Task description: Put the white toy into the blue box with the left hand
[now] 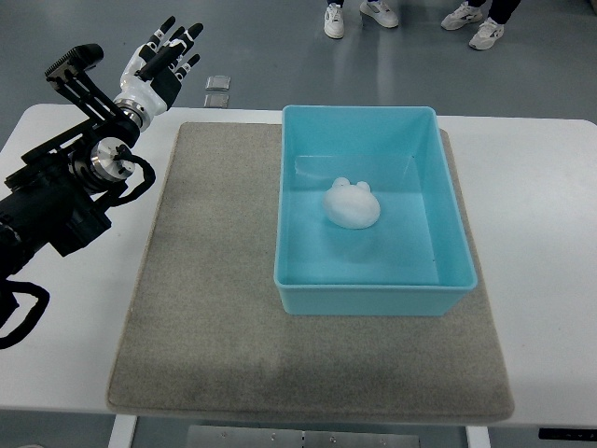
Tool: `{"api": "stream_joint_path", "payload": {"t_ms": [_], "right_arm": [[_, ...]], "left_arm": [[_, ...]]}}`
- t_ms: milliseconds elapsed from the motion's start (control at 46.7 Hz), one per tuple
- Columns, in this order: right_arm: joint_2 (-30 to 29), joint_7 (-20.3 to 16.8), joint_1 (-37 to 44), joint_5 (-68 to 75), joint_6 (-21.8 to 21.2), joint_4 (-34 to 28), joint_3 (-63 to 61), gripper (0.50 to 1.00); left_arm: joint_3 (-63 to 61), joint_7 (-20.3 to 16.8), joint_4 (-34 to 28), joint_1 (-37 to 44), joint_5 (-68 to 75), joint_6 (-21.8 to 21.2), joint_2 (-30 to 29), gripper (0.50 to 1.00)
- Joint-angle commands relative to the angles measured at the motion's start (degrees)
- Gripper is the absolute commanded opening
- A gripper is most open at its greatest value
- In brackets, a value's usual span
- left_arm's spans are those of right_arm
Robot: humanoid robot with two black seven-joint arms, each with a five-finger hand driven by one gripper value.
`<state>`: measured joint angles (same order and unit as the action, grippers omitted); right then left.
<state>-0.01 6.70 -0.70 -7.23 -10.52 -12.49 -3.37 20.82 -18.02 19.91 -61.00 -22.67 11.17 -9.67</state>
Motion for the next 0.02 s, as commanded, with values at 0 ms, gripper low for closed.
{"api": "stream_joint_path", "payload": {"t_ms": [0], "right_arm": [[0.0, -0.2, 0.0, 0.1, 0.0, -0.1, -0.1, 0.936]], "left_arm": [[0.0, 0.0, -0.1, 0.0, 0.0, 0.0, 0.0, 0.992]]}}
